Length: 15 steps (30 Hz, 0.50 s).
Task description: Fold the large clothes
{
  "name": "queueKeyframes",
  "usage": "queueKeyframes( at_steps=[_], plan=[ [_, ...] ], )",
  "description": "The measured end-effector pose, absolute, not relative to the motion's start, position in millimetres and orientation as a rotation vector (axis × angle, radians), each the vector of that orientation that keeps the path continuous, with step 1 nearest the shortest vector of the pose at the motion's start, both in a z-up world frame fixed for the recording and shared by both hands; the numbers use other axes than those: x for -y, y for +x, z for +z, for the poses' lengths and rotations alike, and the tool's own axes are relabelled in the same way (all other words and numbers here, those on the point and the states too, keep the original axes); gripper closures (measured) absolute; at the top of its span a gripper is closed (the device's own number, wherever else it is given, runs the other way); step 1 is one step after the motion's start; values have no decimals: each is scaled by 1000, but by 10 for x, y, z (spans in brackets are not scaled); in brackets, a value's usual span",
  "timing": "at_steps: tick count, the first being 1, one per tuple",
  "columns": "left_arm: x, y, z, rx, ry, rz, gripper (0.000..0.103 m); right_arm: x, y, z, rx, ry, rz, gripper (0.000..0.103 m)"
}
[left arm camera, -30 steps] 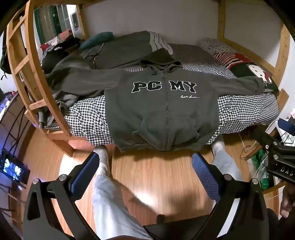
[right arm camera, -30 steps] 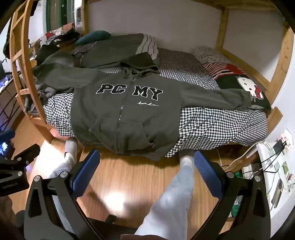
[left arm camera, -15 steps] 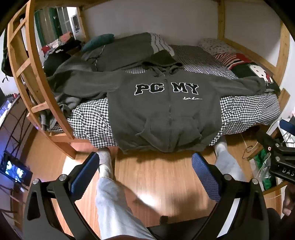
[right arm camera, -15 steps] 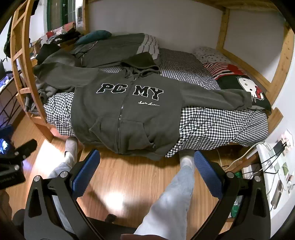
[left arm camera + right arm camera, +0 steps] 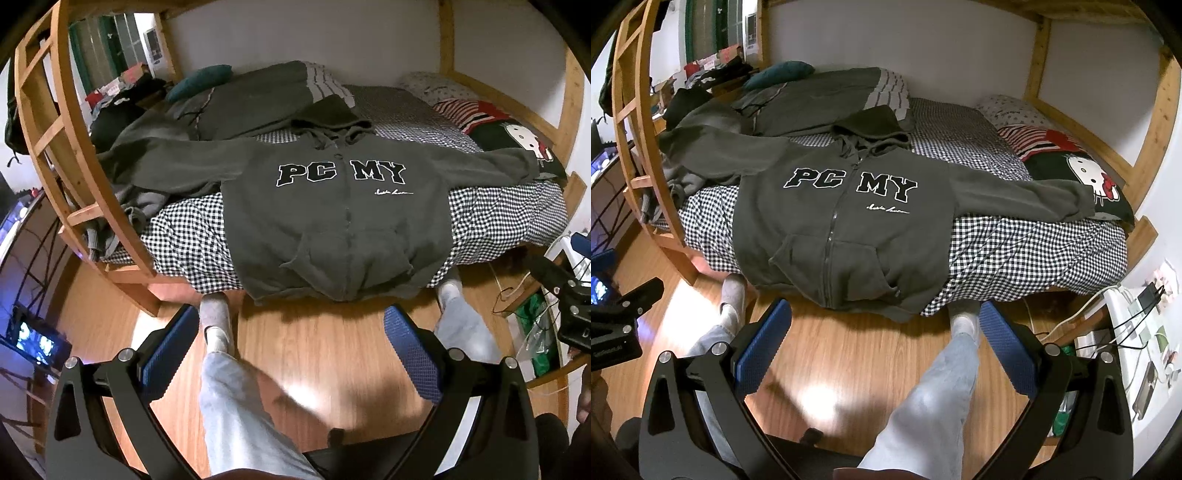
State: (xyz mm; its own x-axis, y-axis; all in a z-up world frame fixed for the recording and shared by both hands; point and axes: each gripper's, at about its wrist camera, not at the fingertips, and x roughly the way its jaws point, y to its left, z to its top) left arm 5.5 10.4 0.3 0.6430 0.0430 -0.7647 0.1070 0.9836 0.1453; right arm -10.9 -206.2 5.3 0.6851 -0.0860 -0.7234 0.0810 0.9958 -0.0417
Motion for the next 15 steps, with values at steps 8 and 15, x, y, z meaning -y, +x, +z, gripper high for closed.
queueKeyframes(
  at_steps=[8,15],
  plan=[
    [-68,48,13,-867,188,-45,5,2045,-98,43,-816,-9,-91,3],
    [-78,42,14,-866,189,-50,5,2051,-102,56,-814,-9,-90,3]
  ],
)
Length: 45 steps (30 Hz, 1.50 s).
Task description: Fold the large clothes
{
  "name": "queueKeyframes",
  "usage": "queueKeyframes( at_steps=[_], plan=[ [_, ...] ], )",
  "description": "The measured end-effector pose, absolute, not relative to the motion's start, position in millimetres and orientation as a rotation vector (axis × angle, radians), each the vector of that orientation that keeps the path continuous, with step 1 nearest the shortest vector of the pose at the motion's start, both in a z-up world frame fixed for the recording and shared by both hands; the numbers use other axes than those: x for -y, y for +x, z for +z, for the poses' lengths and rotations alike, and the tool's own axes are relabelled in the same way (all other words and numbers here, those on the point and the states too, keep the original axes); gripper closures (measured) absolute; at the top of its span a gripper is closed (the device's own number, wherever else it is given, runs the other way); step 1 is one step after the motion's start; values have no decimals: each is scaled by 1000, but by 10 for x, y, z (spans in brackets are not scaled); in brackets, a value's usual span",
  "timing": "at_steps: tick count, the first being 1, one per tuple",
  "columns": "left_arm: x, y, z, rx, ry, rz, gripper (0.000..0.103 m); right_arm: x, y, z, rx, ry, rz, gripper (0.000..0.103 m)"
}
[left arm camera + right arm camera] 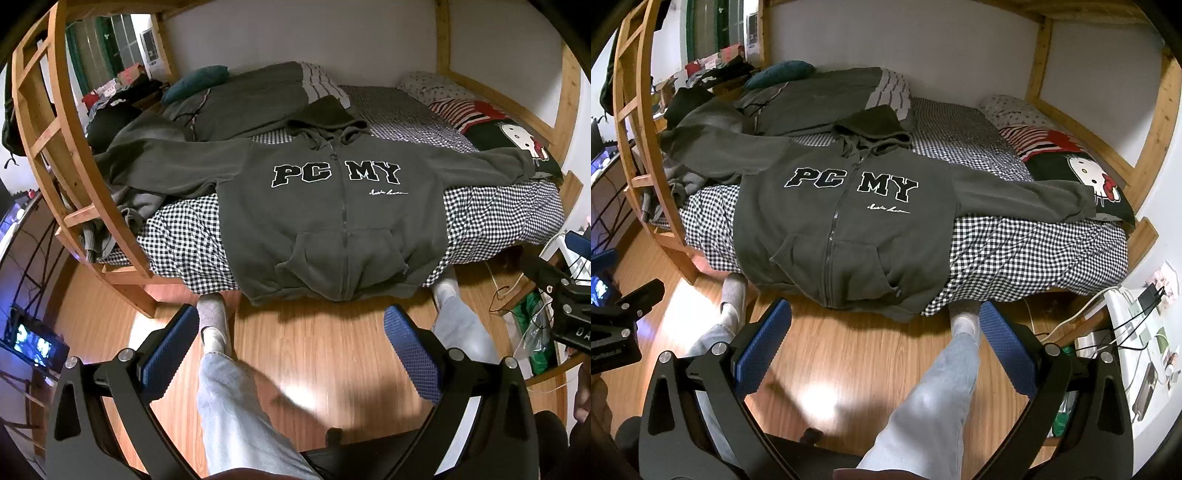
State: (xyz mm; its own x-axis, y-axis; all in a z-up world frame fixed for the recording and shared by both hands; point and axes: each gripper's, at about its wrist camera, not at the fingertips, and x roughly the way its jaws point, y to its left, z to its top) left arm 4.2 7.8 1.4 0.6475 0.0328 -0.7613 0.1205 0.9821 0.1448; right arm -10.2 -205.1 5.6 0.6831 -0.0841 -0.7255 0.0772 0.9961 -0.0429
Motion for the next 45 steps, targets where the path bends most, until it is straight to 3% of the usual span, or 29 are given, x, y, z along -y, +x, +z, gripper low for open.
queueKeyframes(
  at_steps=[33,45],
  plan=[
    [-81,47,-9,-874,210,-35,5,2004,-107,38,-816,-23,-81,3],
    [-113,646,-322,-946,183,-42,5,2063,323,-308,-895,-7,-63,3]
  ],
)
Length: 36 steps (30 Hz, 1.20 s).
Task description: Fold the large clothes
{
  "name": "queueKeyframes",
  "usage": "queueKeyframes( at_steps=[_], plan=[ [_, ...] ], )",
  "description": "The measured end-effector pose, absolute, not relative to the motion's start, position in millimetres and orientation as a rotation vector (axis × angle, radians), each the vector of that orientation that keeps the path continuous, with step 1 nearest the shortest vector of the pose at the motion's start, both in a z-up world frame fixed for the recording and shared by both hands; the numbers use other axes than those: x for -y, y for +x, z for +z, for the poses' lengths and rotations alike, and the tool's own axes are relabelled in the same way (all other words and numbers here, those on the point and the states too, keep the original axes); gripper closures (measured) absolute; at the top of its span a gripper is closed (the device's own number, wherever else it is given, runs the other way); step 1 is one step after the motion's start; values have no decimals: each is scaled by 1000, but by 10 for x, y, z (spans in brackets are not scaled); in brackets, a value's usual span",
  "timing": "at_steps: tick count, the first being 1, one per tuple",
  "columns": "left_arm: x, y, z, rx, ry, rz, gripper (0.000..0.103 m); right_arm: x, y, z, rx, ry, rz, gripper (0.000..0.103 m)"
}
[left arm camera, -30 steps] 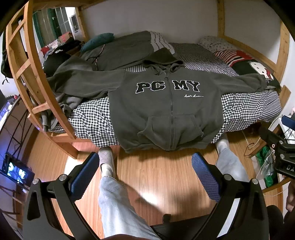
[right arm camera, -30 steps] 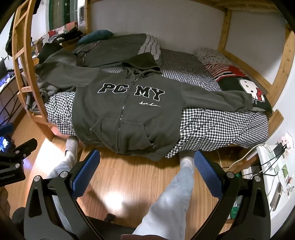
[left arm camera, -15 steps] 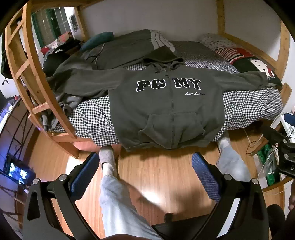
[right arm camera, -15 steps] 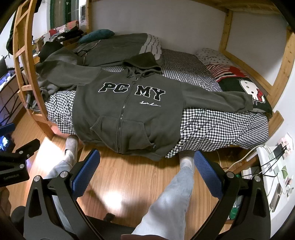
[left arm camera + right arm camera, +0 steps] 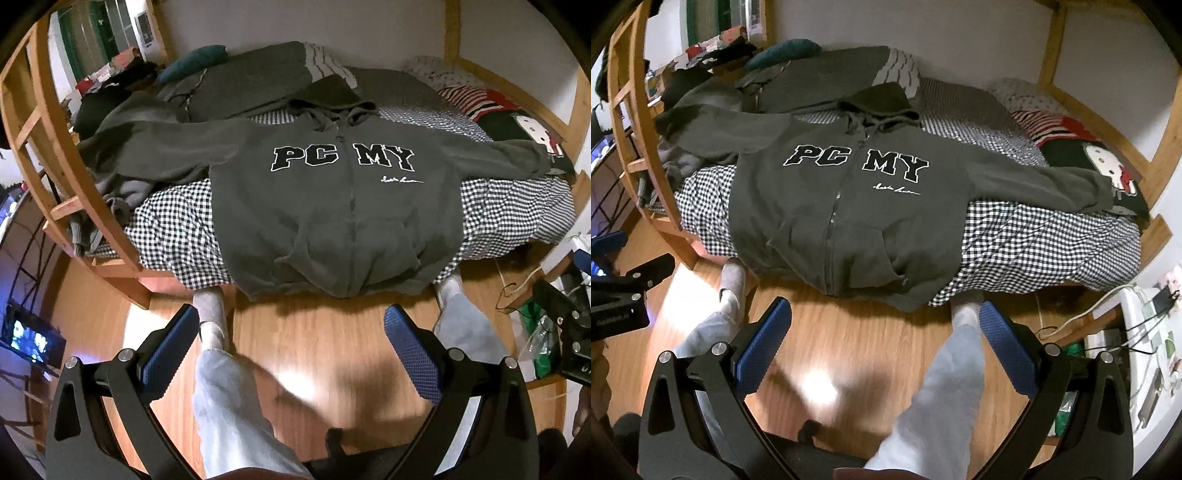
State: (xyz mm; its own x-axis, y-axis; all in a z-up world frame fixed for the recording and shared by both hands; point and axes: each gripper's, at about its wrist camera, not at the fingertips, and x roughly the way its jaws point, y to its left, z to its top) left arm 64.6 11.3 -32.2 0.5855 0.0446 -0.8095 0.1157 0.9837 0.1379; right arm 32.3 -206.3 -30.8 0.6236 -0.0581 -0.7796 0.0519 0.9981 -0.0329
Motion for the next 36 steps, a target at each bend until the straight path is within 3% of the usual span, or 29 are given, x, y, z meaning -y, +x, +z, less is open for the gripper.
queueKeyframes(
  at_steps=[23,36],
  plan=[
    [-396,3058,-997,-1080,119,52,5,2158,2790,-915,-1023,51,-18,3],
    [-1347,4221,-1457,-1136,0,235,5,1479,3791,-1282,-1043,-57,121,3]
  ],
)
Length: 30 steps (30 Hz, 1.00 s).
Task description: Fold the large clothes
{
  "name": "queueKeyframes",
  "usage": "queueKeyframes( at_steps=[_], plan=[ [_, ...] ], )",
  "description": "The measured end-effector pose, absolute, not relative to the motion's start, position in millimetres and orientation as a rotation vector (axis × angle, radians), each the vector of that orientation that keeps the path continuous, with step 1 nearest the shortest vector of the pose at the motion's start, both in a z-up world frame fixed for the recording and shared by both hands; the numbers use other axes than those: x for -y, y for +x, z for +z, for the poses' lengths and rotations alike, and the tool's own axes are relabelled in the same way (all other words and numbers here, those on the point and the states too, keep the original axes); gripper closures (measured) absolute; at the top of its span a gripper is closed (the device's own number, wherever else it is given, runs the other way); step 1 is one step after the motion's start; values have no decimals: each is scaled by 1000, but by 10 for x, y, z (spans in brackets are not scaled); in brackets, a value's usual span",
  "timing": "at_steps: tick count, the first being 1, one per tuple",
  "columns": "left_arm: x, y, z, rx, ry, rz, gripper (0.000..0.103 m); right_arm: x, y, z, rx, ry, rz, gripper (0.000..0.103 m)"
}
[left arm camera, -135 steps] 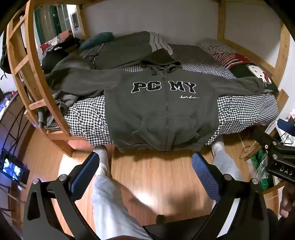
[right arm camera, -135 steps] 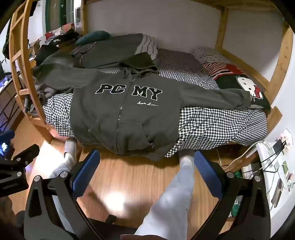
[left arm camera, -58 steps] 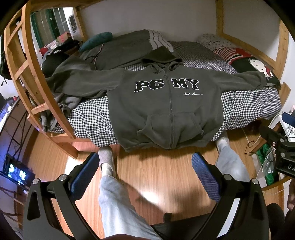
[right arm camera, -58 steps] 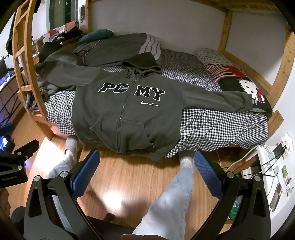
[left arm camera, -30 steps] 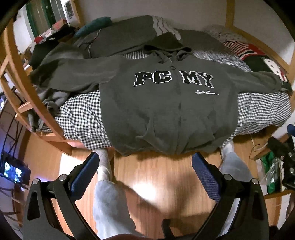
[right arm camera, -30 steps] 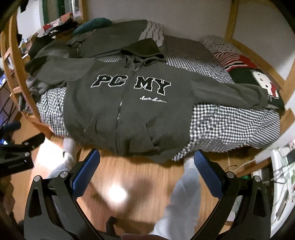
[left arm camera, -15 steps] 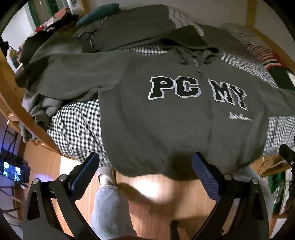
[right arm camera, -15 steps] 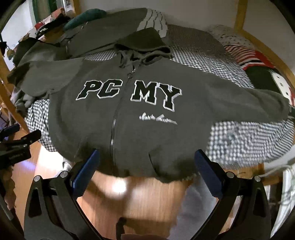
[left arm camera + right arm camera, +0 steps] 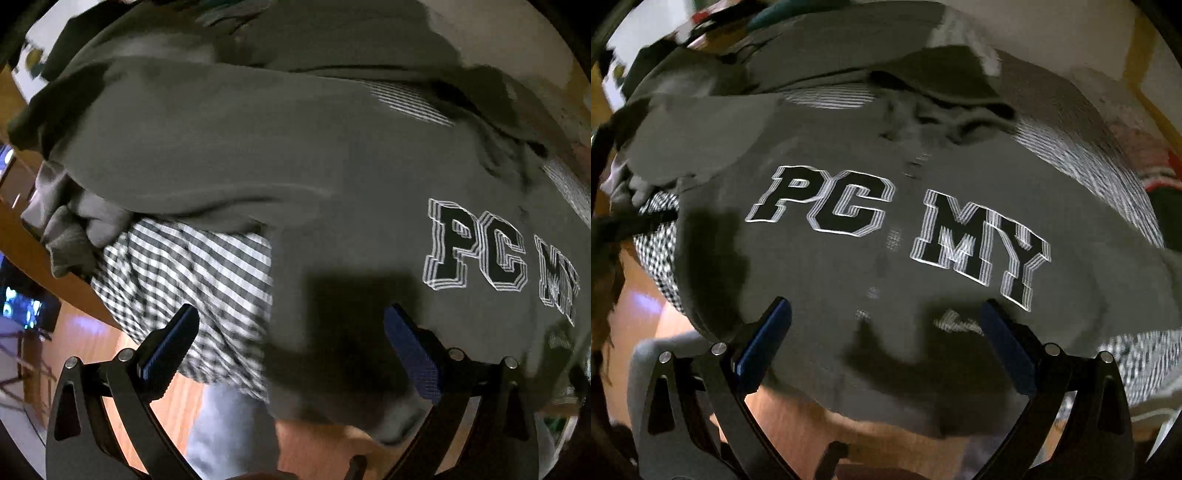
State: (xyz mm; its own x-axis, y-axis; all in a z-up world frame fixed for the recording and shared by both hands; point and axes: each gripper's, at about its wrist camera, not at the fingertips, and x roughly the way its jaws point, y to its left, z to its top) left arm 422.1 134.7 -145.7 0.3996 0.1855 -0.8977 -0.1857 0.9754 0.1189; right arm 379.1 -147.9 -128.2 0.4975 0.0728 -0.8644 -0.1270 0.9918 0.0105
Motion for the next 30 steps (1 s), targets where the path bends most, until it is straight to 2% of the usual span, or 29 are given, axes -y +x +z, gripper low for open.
queueKeyframes(
  at_steps=[4,7,9,13,20,22,23,25,27,28,30],
  plan=[
    [-1954,4472,-1541,-1144,-52,328,5,940,3964,-1355,-1022,-128,208,3],
    [-2407,4550,-1581,-1096,-189,263,5,483,4086,-1415,-972,-204,282,3],
    [-2602,4593,-1587,-1022,-239,190,5,104,4156,-1472,-886,-284,359,3],
    [-2816,4906,-1628,-1027,-263,88,5,-577,4289,-1605,-772,-425,475,3],
    [-3356,5189,-1625,-1015,-644,-51,5,-1631,4659,-1836,-593,-636,562,3],
    [-3421,5198,-1614,-1006,-677,-85,5,-1916,4788,-1941,-584,-715,561,17],
    [-3440,5194,-1610,-1002,-691,-98,5,-2022,4850,-1996,-606,-745,561,41],
    [-3428,5178,-1570,-996,-691,-101,5,-2152,4952,-2081,-653,-775,547,51],
    [-3448,5168,-1590,-997,-681,-104,5,-2116,4946,-2047,-644,-764,528,80],
    [-3411,5149,-1590,-993,-683,-112,5,-2074,4934,-2007,-624,-757,509,85],
    [-3364,5150,-1630,-989,-715,-153,5,-1851,4885,-1808,-581,-666,502,89]
  ],
)
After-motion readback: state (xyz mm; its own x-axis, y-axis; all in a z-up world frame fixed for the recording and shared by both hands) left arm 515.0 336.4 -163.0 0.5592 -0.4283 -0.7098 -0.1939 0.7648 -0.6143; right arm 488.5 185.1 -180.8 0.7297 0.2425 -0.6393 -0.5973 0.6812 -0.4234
